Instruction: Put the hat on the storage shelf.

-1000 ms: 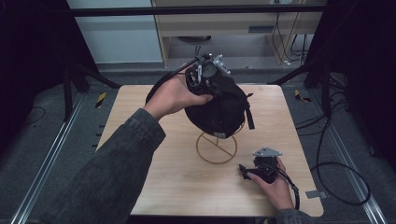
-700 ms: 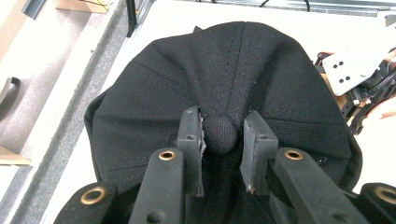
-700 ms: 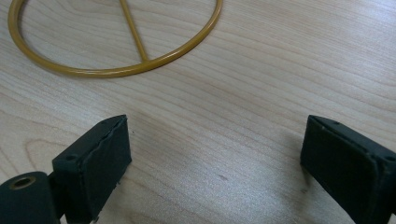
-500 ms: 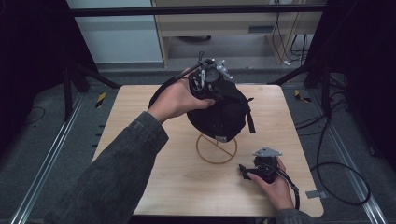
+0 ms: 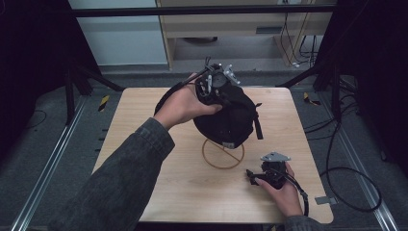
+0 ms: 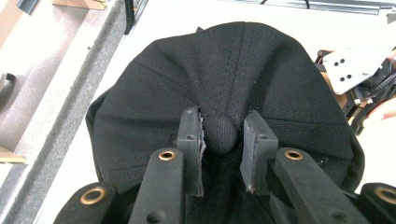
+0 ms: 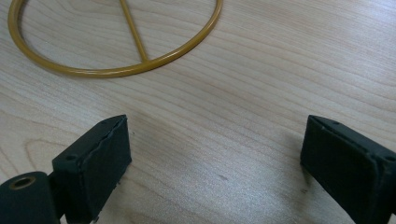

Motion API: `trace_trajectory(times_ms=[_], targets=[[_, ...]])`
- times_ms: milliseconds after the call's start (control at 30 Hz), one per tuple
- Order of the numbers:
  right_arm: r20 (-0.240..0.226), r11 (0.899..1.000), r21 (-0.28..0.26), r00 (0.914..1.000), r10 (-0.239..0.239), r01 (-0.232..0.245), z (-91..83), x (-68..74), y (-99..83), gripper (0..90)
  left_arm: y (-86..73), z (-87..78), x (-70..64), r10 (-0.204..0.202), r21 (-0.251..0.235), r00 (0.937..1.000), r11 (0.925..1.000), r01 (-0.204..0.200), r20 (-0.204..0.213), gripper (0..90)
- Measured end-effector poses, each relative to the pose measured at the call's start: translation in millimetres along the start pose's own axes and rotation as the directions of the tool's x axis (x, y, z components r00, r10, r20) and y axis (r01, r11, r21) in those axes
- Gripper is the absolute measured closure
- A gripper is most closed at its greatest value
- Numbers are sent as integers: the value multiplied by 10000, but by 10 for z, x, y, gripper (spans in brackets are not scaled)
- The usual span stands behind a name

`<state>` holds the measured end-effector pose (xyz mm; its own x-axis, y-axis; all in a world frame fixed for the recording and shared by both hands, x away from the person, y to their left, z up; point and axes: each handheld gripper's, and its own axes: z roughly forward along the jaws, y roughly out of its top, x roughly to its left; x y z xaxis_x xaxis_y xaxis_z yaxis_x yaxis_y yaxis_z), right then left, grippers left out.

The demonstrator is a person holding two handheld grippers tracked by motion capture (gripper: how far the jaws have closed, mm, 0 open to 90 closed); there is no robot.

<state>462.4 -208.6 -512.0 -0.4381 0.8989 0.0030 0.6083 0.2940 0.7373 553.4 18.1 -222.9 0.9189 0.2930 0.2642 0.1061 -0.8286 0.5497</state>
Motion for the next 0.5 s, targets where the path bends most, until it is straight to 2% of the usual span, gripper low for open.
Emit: trace_trajectory(times_ms=[167,500], targets=[[0,10000,-3,10000,-6,6,0,-1,0,86,0,27,-15,39,55,10000,10000,-39,61,717],[1,10000,0,10000,0,0,0,0,0,86,-46,92,-15,-176,27,9998,9998,176,70,692]])
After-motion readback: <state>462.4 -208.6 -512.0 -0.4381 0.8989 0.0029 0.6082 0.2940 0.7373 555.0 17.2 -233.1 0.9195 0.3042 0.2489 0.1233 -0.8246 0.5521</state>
